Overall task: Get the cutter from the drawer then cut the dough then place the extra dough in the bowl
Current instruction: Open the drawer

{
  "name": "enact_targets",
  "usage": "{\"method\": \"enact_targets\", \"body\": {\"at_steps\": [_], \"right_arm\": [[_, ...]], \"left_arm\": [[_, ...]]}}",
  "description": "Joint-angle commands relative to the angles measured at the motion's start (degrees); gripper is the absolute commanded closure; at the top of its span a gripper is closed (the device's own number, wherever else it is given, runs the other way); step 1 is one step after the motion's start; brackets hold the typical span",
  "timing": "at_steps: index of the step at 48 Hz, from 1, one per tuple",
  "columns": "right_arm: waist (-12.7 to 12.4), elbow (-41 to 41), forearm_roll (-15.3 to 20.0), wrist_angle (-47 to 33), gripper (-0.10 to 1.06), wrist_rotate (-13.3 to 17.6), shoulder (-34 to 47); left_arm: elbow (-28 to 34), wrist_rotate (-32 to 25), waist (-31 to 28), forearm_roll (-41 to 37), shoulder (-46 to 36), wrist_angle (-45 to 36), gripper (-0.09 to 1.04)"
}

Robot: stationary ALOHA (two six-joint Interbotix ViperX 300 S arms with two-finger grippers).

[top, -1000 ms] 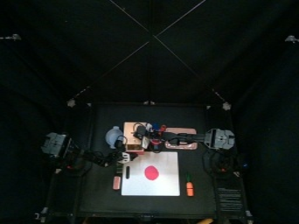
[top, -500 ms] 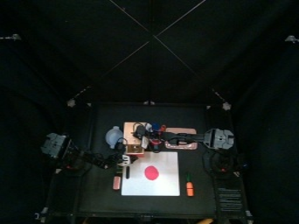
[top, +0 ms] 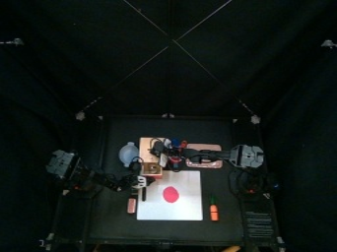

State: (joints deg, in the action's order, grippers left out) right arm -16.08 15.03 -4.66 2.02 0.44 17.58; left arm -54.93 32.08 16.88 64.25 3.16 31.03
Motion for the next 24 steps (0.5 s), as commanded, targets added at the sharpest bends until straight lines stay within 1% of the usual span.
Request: {"method": "enact_targets", "body": {"at_steps": [1, 7, 18, 24], "right_arm": [[-0.09, 0.0, 0.09, 0.44, 0.94, 0.0, -0.09], [-0.09, 0.0, 0.09, 0.44, 0.94, 0.0, -0.18], [0.0, 0.0, 0.09, 0.44, 0.94, 0.0, -0.09], [0.0, 0.0, 0.09, 0.44, 0.94, 0.0, -0.09]], "left_arm": [[1.32, -0.35, 0.79, -0.35, -0.18, -0.18, 0.42], [1.32, -0.62, 0.53, -0.44, -0.09, -0.18, 0.35], [1.05, -0.7, 0.53, -1.41, 0.0, -0.18, 0.18], [1.05, -0.7, 0.53, -1.85, -0.09, -0.18, 0.11]]}}
